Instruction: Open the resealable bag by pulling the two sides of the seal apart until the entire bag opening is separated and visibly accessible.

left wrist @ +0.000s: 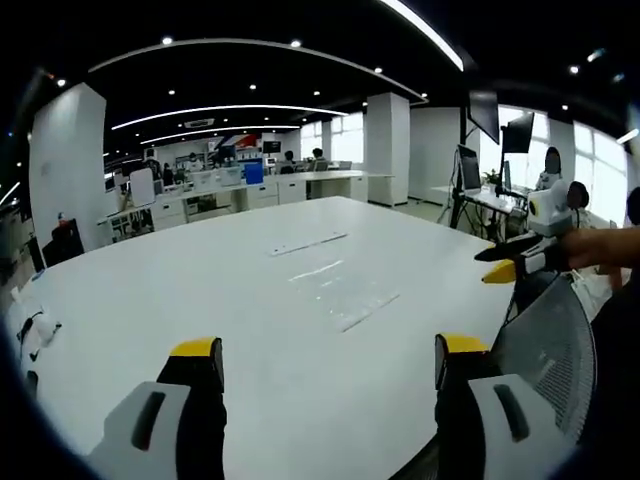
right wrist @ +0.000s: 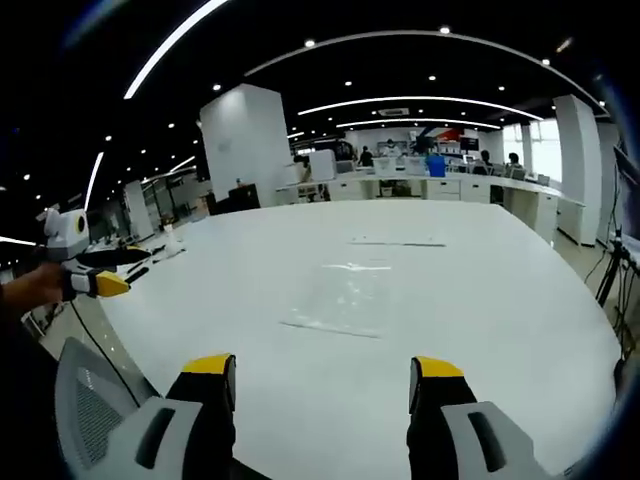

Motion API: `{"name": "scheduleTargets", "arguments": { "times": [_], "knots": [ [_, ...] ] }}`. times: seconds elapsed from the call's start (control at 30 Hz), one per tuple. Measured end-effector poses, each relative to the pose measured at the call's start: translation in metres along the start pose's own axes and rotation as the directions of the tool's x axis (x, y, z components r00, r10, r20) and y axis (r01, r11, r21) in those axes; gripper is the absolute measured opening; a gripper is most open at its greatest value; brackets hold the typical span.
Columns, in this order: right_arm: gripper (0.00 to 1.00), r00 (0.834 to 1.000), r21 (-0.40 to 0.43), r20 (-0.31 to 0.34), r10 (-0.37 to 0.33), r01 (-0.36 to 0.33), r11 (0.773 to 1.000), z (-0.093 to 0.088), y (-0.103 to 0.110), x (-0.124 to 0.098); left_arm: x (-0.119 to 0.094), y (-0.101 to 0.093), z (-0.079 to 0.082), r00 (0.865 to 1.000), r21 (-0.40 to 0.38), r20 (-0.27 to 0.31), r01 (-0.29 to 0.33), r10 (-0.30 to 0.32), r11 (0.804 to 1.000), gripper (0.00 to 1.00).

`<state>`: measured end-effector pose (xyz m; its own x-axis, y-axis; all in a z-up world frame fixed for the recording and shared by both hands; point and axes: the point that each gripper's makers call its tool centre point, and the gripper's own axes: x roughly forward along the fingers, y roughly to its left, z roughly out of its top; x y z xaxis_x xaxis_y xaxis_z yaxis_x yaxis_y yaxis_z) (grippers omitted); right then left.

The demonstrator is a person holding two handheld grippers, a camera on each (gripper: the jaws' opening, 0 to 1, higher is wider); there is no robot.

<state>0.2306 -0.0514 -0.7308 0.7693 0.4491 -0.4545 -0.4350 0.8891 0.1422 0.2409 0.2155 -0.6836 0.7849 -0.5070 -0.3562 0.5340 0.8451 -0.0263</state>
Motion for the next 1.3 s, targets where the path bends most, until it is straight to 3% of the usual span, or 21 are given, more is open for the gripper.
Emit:
{"name": "scheduleTargets", "arguments": {
  "times": [0.43, 0.6, 0.67, 1.3],
  "knots": [
    [0.72, 0.998, 0.005, 0.045, 0.038, -0.038, 0.999, 0.008, 0.007, 0.004, 0.001, 0.003, 0.000, 1.000, -0.022, 0.016, 0.005, -0.004, 1.000, 0.93],
    [0.73, 0.998, 0.006, 0.041, 0.046, -0.047, 0.999, 0.008, 0.012, 0.006, 0.002, 0.003, -0.003, 1.000, -0.023, 0.002, 0.007, -0.007, 1.000, 0.93],
    [0.72, 0.998, 0.011, 0.042, 0.049, -0.049, 0.999, 0.008, 0.012, 0.006, 0.003, 0.003, -0.009, 0.999, -0.020, -0.032, 0.001, -0.002, 1.000, 0.93],
    [0.71, 0.998, -0.003, 0.018, 0.061, -0.061, 0.998, 0.004, 0.010, 0.005, 0.004, 0.001, -0.013, 0.999, -0.026, -0.045, 0.024, -0.025, 0.999, 0.91]
  ]
}}
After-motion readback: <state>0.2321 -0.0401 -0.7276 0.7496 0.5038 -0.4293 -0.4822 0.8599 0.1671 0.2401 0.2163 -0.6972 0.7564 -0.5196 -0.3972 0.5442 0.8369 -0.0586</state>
